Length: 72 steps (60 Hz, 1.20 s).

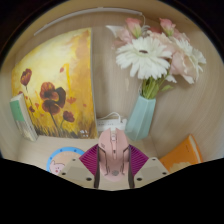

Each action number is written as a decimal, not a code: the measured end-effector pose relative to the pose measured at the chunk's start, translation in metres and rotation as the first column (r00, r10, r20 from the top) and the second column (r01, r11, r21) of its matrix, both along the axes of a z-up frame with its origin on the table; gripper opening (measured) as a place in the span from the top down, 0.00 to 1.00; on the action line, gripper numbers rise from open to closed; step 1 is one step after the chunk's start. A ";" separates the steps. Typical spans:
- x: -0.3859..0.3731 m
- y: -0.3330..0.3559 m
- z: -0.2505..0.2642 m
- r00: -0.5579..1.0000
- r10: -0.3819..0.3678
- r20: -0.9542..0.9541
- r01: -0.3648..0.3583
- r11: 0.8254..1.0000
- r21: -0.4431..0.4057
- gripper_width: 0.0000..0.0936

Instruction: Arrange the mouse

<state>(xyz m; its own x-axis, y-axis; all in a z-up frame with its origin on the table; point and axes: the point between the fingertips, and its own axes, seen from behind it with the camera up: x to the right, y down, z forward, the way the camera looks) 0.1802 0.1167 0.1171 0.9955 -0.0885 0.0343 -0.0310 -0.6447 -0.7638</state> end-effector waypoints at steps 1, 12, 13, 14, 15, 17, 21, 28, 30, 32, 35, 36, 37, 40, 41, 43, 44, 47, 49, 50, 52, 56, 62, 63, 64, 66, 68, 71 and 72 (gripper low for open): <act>-0.005 0.002 0.012 1.000 -0.002 -0.002 0.002 1.000 0.020 0.57; -0.077 0.007 0.094 0.999 0.045 0.023 -0.048 0.988 0.149 0.57; -0.085 0.007 0.096 0.998 0.055 0.022 -0.057 0.987 0.153 0.57; -0.094 0.007 0.098 0.998 0.062 0.023 -0.065 0.986 0.157 0.57; -0.102 0.006 0.098 0.997 0.071 0.026 -0.075 0.984 0.159 0.57; -0.116 0.005 0.095 0.996 0.086 0.038 -0.091 0.983 0.158 0.57; -0.138 0.001 0.071 0.993 0.100 0.059 -0.107 0.986 0.126 0.58; -0.161 -0.012 -0.004 0.994 0.104 0.029 -0.104 0.995 0.007 0.58; -0.162 -0.016 -0.026 0.995 0.097 0.024 -0.097 0.995 -0.022 0.58; -0.162 -0.020 -0.046 0.996 0.089 0.019 -0.088 0.995 -0.052 0.58; -0.163 -0.025 -0.069 0.997 0.082 0.006 -0.082 0.993 -0.087 0.58; -0.163 -0.026 -0.075 0.997 0.083 0.002 -0.082 0.992 -0.093 0.58; -0.163 -0.027 -0.081 0.996 0.086 -0.001 -0.086 0.991 -0.101 0.58; -0.160 -0.030 -0.097 0.996 0.087 0.003 -0.086 0.989 -0.124 0.58; -0.159 -0.030 -0.102 0.996 0.085 0.005 -0.084 0.988 -0.131 0.58; -0.159 -0.032 -0.111 0.997 0.082 0.004 -0.081 0.986 -0.144 0.58; -0.159 -0.032 -0.115 0.997 0.081 0.000 -0.081 0.985 -0.150 0.58; -0.157 -0.035 -0.125 0.997 0.071 -0.012 -0.072 0.983 -0.169 0.58; -0.157 -0.036 -0.127 0.998 0.065 -0.016 -0.066 0.983 -0.171 0.57; -0.156 -0.034 -0.126 0.998 0.064 -0.017 -0.066 0.985 -0.157 0.58; -0.155 -0.035 -0.127 0.998 0.064 -0.012 -0.065 0.985 -0.159 0.58; -0.156 -0.036 -0.128 0.998 0.053 -0.020 -0.055 0.985 -0.164 0.55; -0.155 -0.034 -0.128 0.998 0.060 -0.017 -0.062 0.985 -0.159 0.47; -0.156 -0.034 -0.128 0.998 0.062 -0.017 -0.064 0.985 -0.160 0.45; -0.156 -0.034 -0.128 0.998 0.064 -0.018 -0.066 0.984 -0.164 0.43; -0.156 -0.035 -0.128 0.998 0.067 -0.022 -0.069 0.982 -0.177 0.37; -0.154 -0.036 -0.124 0.998 0.062 -0.020 -0.065 0.982 -0.180 0.29; -0.149 -0.036 -0.109 0.998 0.056 -0.002 -0.055 0.986 -0.159 0.25; -0.148 -0.036 -0.101 0.998 0.055 0.002 -0.055 0.987 -0.148 0.25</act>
<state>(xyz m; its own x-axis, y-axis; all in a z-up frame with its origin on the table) 0.0320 0.0810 0.0158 0.9984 -0.0271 0.0487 0.0118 -0.7513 -0.6598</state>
